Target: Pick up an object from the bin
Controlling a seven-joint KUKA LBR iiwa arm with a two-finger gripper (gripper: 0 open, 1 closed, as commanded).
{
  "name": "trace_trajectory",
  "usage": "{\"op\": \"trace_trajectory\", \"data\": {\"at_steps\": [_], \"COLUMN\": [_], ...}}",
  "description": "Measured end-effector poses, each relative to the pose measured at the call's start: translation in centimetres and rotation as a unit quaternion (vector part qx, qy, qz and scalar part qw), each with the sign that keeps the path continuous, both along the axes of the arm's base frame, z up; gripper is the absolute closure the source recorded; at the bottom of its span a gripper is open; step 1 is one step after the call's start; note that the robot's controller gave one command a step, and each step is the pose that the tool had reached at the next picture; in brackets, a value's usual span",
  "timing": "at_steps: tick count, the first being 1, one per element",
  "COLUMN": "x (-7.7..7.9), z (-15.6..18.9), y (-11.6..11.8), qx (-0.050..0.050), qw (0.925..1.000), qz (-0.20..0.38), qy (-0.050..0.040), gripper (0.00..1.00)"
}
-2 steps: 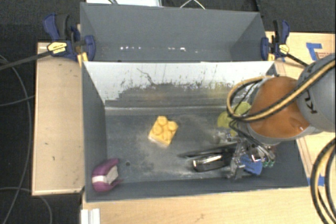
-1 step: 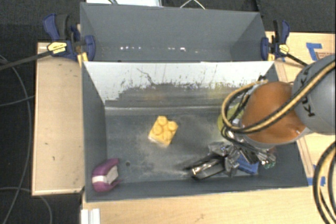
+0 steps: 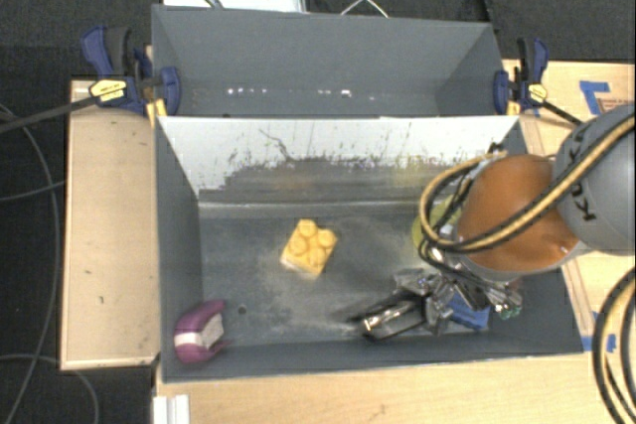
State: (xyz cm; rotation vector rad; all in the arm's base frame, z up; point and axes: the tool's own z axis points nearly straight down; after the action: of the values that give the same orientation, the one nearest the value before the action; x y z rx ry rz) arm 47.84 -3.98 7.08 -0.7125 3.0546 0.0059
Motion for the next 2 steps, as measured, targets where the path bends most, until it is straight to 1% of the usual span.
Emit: {"op": "trace_trajectory", "data": {"at_steps": [2], "x": [-0.06], "z": [0.52], "y": [0.01], "qx": [0.0], "qw": [1.0], "qz": [0.001], "qy": [0.0005], "gripper": [1.0]}}
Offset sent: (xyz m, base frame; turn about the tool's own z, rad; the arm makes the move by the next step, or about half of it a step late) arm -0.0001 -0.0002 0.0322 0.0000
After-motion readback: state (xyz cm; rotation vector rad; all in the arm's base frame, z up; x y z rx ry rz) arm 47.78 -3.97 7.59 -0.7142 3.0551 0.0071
